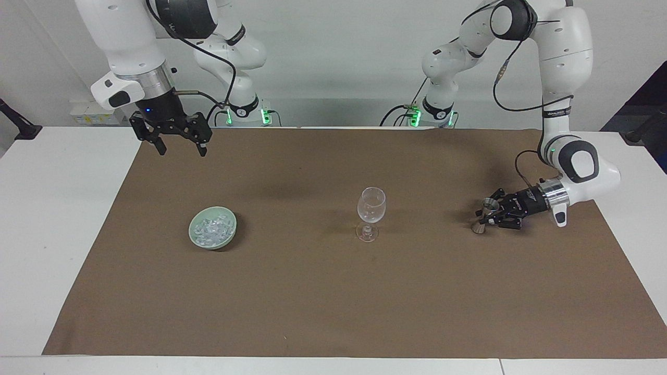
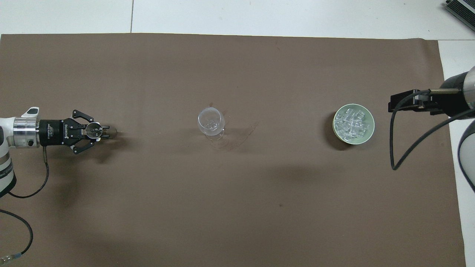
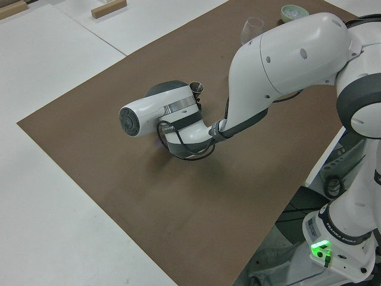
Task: Pour wine and add ice with both arms
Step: 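Close the left gripper around the small dark bottle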
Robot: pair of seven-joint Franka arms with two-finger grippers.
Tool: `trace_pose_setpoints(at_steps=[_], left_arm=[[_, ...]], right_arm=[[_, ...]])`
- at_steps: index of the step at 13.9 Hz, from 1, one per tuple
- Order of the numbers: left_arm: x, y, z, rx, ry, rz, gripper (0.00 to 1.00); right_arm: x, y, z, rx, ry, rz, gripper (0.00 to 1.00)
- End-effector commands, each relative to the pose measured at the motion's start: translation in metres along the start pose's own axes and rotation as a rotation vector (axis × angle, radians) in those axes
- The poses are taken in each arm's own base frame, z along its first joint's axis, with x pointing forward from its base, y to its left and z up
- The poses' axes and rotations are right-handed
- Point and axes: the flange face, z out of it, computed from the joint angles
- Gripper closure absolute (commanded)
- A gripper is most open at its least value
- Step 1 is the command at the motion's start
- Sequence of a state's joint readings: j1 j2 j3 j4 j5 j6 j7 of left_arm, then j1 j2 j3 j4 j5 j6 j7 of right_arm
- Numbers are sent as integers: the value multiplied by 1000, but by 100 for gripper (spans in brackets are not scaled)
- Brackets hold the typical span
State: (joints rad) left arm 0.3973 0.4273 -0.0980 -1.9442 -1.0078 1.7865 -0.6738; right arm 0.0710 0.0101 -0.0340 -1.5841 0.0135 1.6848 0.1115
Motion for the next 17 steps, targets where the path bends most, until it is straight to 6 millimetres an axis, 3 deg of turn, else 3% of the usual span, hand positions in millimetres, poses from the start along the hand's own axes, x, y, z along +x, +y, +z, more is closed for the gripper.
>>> trace_pose_setpoints(at_steps=[1, 5, 9, 12, 17], left_arm=[[-5, -8, -2, -18, -5, -1, 100], [-9, -7, 1, -8, -12, -14, 100], [-13, -3, -9, -13, -24, -67, 100], [-36, 6, -14, -22, -6, -90, 100], [-91, 16, -6, -13, 19, -116, 100]], right_arm=[[-3, 2, -1, 6, -2, 15, 0], [-3, 2, -1, 6, -2, 15, 0], [-3, 2, -1, 6, -2, 15, 0], [-3, 2, -1, 6, -2, 15, 0], [-3, 2, -1, 6, -2, 15, 0]])
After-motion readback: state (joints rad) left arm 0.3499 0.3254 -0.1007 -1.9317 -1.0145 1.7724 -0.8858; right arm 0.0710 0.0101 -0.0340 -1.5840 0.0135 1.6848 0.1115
